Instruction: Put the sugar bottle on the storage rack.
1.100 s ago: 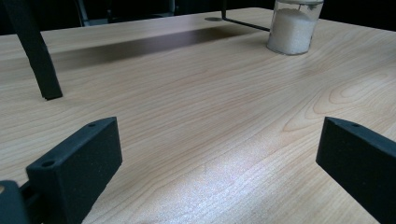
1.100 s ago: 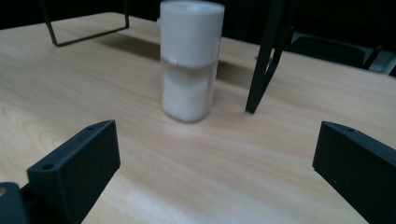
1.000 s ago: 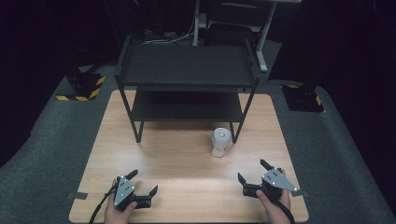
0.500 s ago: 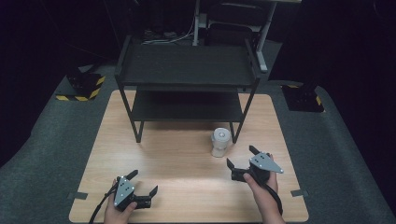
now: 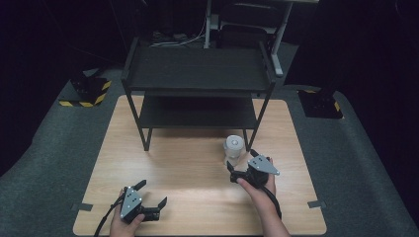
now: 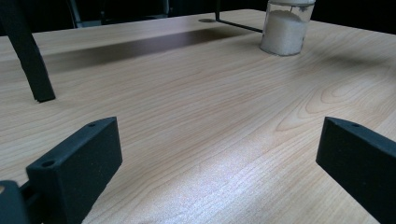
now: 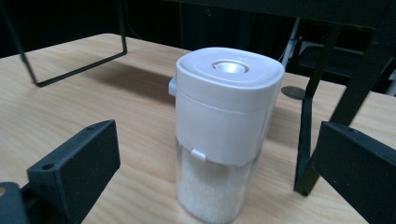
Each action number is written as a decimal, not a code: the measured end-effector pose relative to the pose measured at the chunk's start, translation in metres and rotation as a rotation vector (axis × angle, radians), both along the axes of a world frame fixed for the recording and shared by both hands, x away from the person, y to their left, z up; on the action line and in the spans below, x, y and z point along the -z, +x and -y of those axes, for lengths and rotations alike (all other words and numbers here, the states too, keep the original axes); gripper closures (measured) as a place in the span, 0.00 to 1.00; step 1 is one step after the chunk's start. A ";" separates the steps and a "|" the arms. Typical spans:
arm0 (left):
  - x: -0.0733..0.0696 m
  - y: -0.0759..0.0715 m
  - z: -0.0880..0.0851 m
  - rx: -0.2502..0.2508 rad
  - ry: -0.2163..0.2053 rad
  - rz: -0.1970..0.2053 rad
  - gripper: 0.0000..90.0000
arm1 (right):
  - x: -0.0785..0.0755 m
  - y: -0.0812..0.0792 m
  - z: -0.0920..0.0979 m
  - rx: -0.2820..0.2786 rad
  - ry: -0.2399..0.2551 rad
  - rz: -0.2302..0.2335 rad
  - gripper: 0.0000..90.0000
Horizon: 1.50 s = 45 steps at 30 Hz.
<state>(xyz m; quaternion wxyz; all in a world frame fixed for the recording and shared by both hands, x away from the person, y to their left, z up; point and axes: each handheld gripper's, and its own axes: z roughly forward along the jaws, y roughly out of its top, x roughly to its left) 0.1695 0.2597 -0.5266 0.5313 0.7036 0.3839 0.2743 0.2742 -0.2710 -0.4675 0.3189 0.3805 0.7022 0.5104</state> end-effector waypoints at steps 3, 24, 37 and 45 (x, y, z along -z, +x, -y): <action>0.000 0.001 -0.001 0.004 0.002 -0.002 0.01 | 0.006 0.005 -0.009 0.020 -0.001 0.002 0.00; -0.001 0.001 -0.001 0.007 -0.001 -0.006 0.01 | 0.040 0.018 -0.051 0.187 0.092 0.046 0.30; -0.001 0.002 -0.002 0.011 -0.002 -0.006 0.01 | 0.040 0.014 -0.065 0.242 0.087 0.060 0.32; 0.000 0.002 -0.001 0.010 -0.002 -0.005 0.01 | 0.033 0.014 -0.059 0.207 0.062 0.046 0.32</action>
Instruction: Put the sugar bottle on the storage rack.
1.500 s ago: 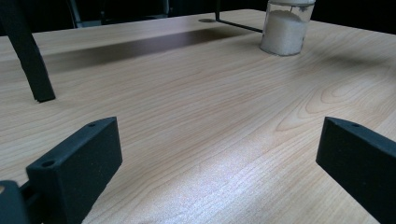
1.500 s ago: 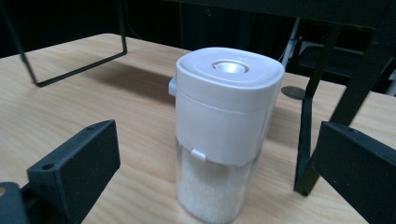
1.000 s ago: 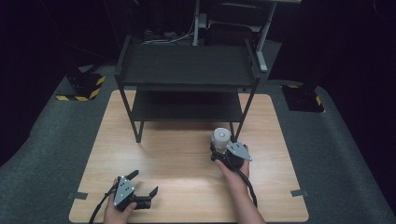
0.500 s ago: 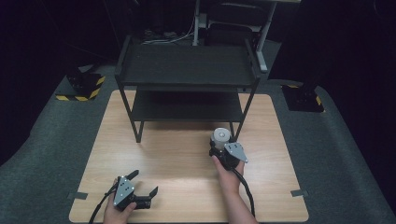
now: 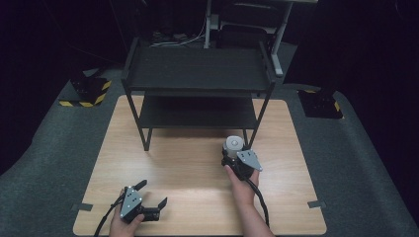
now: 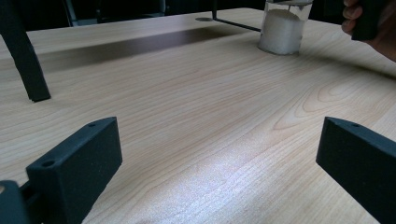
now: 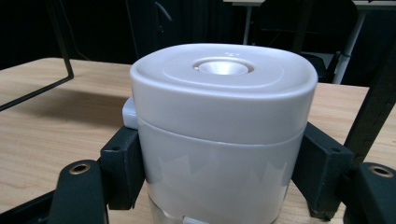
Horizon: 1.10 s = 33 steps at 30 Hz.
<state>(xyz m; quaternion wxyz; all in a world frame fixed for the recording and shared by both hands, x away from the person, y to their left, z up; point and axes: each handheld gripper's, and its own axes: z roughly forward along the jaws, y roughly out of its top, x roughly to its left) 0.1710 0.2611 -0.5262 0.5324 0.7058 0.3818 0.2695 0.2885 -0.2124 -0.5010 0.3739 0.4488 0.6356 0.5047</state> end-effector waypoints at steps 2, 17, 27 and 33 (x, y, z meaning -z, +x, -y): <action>0.000 0.000 0.000 0.001 0.000 0.000 0.01 | -0.002 -0.001 0.001 -0.007 -0.007 -0.003 0.32; -0.002 0.000 0.003 -0.006 0.014 -0.007 0.01 | -0.020 -0.023 0.013 -0.075 0.011 0.005 0.32; -0.002 0.000 0.002 -0.004 0.016 -0.004 0.01 | -0.042 -0.033 0.017 -0.101 0.012 0.013 0.32; -0.002 0.001 0.001 -0.001 0.011 -0.007 0.01 | -0.064 -0.036 0.016 -0.116 0.029 0.026 0.32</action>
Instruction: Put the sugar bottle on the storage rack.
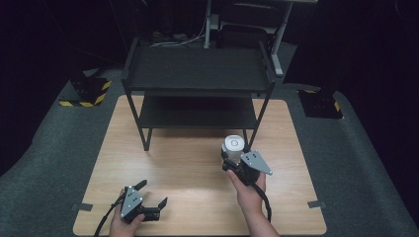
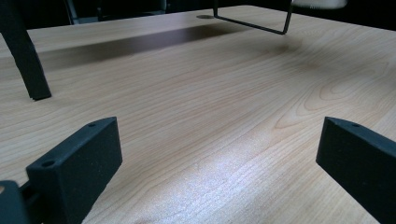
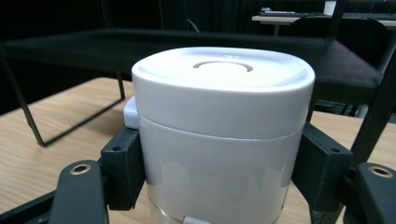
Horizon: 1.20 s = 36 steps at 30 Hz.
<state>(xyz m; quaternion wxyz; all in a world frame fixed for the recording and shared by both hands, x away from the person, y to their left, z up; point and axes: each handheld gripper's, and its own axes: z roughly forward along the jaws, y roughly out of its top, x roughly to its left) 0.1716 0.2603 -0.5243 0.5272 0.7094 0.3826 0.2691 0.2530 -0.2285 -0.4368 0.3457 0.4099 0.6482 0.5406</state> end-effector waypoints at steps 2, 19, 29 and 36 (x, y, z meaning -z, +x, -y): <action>0.000 0.000 0.000 -0.001 -0.001 0.001 0.01 | -0.009 0.000 -0.001 -0.004 0.002 0.004 0.32; 0.000 0.000 -0.001 0.005 -0.003 -0.001 0.01 | -0.070 0.022 -0.011 -0.013 0.040 0.021 0.32; -0.001 0.002 -0.002 0.009 -0.008 -0.010 0.01 | -0.092 0.057 -0.024 0.006 0.032 0.032 0.32; -0.001 0.002 -0.003 0.012 -0.011 -0.013 0.01 | -0.093 0.078 -0.036 0.024 0.007 0.042 0.32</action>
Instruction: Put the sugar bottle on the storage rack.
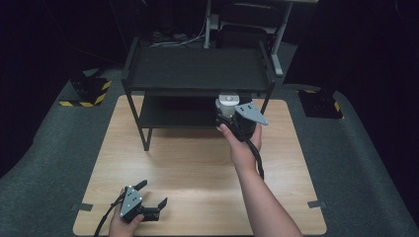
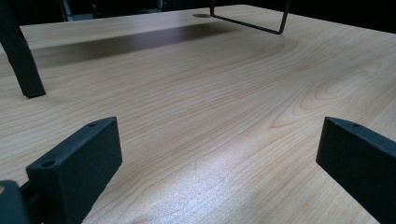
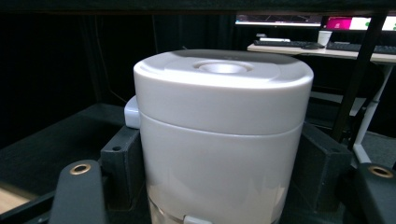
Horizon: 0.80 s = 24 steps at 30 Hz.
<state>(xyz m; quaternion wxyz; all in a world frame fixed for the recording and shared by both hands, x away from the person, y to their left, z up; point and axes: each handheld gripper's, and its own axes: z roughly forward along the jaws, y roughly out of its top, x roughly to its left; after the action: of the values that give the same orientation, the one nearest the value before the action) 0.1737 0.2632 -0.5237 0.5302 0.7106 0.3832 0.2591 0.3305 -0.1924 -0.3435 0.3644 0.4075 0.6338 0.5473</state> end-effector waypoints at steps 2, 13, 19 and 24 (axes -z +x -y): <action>0.000 0.000 0.000 0.001 -0.001 0.000 0.01 | 0.002 0.007 -0.002 0.003 0.000 0.003 0.32; -0.001 0.002 -0.002 0.008 -0.004 -0.010 0.01 | 0.011 0.034 -0.012 0.015 0.002 0.020 0.32; -0.001 0.002 -0.002 0.010 -0.005 -0.010 0.01 | 0.020 0.044 -0.018 0.019 0.014 0.025 0.32; -0.001 0.002 -0.002 0.012 -0.006 -0.010 0.01 | 0.025 0.048 -0.020 0.018 0.007 0.035 0.32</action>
<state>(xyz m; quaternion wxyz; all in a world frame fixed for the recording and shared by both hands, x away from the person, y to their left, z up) 0.1759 0.2656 -0.5230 0.5319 0.7126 0.3825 0.2511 0.3781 -0.1721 -0.3680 0.3790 0.4048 0.6217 0.5531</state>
